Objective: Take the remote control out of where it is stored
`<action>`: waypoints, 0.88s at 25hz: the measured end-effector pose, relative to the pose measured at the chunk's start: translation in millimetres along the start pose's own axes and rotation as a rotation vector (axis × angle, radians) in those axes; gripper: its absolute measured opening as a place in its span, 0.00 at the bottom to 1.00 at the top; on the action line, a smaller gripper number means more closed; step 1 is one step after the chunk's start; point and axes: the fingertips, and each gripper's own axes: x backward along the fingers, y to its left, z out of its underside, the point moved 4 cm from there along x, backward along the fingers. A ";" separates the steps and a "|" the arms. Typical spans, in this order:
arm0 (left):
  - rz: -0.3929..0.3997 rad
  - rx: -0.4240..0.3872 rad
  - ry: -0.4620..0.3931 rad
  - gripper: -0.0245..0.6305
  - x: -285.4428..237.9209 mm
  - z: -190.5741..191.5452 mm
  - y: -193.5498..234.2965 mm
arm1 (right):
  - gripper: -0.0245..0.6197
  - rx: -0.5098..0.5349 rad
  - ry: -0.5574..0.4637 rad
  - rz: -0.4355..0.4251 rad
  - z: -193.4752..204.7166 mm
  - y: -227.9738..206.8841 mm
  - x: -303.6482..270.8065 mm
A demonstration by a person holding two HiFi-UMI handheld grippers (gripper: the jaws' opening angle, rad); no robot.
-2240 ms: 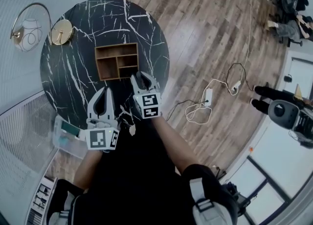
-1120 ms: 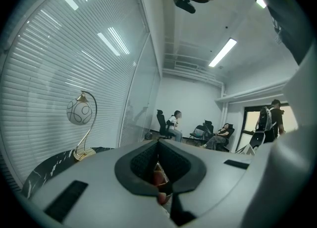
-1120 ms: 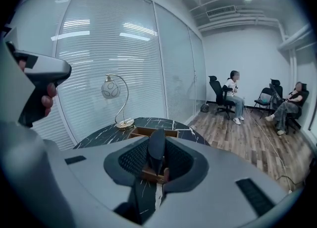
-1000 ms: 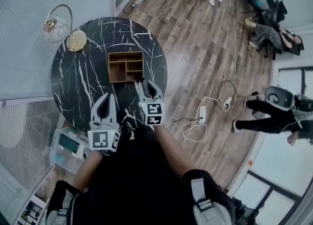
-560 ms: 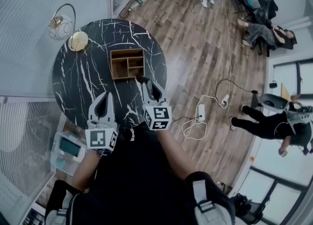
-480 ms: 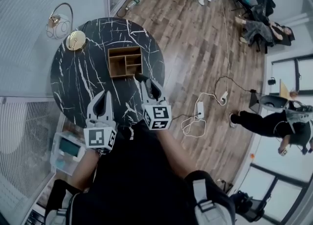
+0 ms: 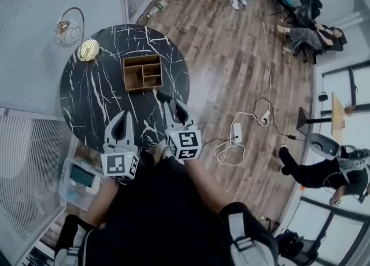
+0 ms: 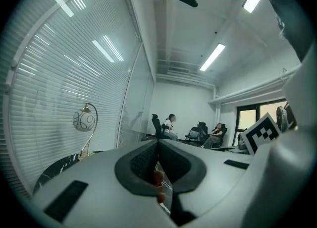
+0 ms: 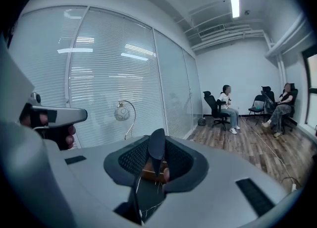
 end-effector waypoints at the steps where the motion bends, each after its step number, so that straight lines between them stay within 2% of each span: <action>1: -0.007 0.000 -0.001 0.05 0.8 0.7 -6.3 | 0.19 0.003 -0.002 -0.006 -0.2 -1.7 5.8; 15: -0.116 -0.029 0.016 0.05 46.7 12.4 -97.5 | 0.19 0.018 -0.043 -0.122 -4.1 -20.6 107.6; 22: -0.109 -0.045 0.041 0.05 72.4 22.1 -126.4 | 0.19 0.016 -0.100 -0.147 -16.0 -26.0 147.5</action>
